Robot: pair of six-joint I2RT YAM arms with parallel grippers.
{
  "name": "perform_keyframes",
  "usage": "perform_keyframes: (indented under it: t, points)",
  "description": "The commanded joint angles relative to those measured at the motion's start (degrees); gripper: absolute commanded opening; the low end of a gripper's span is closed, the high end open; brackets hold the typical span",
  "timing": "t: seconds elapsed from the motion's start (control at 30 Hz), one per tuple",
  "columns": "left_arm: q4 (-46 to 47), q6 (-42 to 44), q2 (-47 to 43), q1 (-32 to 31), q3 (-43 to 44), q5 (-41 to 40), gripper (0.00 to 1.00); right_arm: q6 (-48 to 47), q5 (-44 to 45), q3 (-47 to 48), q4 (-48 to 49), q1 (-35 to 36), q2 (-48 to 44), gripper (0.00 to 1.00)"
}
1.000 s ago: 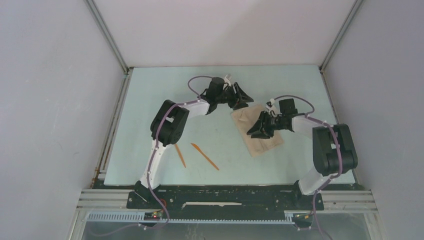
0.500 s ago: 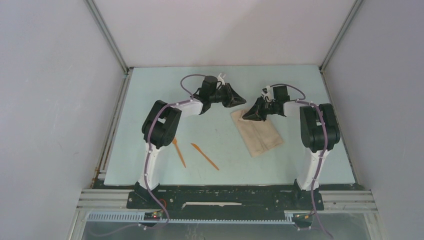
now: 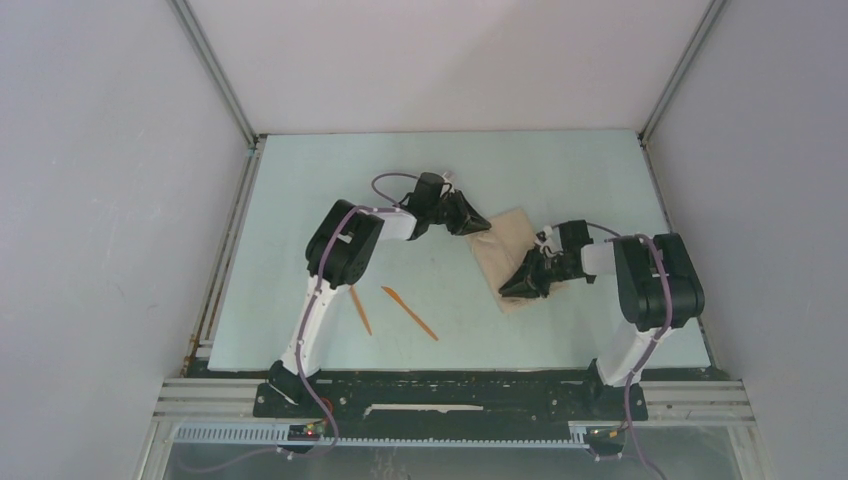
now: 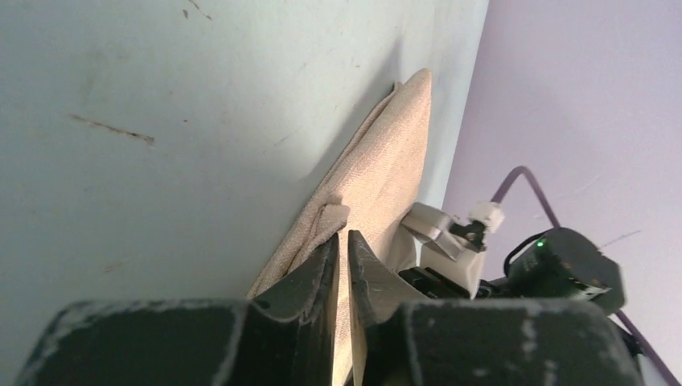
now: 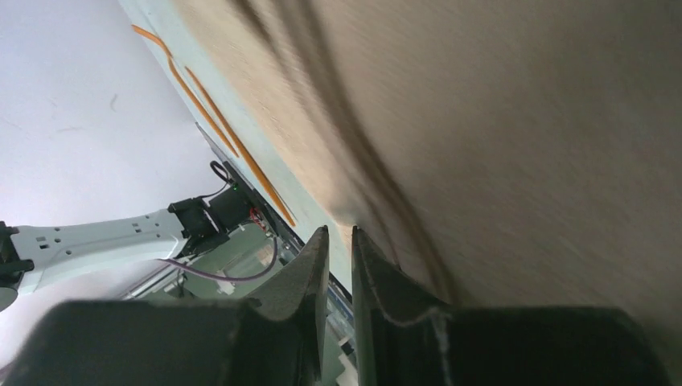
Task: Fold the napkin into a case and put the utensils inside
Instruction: Smooth out the 2/3-rectangle-folded napkin at the center of the board.
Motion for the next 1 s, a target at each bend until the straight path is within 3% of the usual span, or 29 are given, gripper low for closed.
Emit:
perform_keyframes:
  t: [0.0,0.13,0.23,0.33,0.47,0.57,0.73,0.97]
  points:
    - [-2.4,0.0,0.9,0.0,1.5,-3.6,0.16,-3.4,1.2,-3.8,-1.5,-2.2,-4.6,0.24]
    - [-8.9,5.7,-1.5,-0.1,5.5,-2.7,0.21,-6.3,3.5,-3.6,-9.0,-2.6,-15.3,0.34]
    - [-12.8,9.8,-5.5,-0.1,7.5,-2.1,0.32,-8.4,9.2,-1.1,-15.6,-4.3,-22.2,0.47]
    - [-14.1,11.2,-10.2,-0.2,8.3,-0.3,0.48,-8.1,20.2,1.2,-20.0,-8.7,-23.8,0.56]
    - [-22.6,17.3,-19.9,-0.6,7.7,-1.1,0.59,-6.1,19.8,2.7,-15.4,-17.9,-21.9,0.59]
    - [-27.9,22.0,-27.3,-1.3,3.3,-2.8,0.62,-7.8,17.4,6.3,-15.9,-21.3,-16.4,0.62]
    - [-29.2,25.8,-39.1,-2.8,-8.8,-2.1,0.63,-11.3,9.7,8.1,-16.2,-22.8,-8.1,0.61]
    - [-23.4,25.7,-52.5,-3.2,-25.7,2.5,0.64,-12.3,14.3,7.7,-18.1,-22.3,-6.6,0.64]
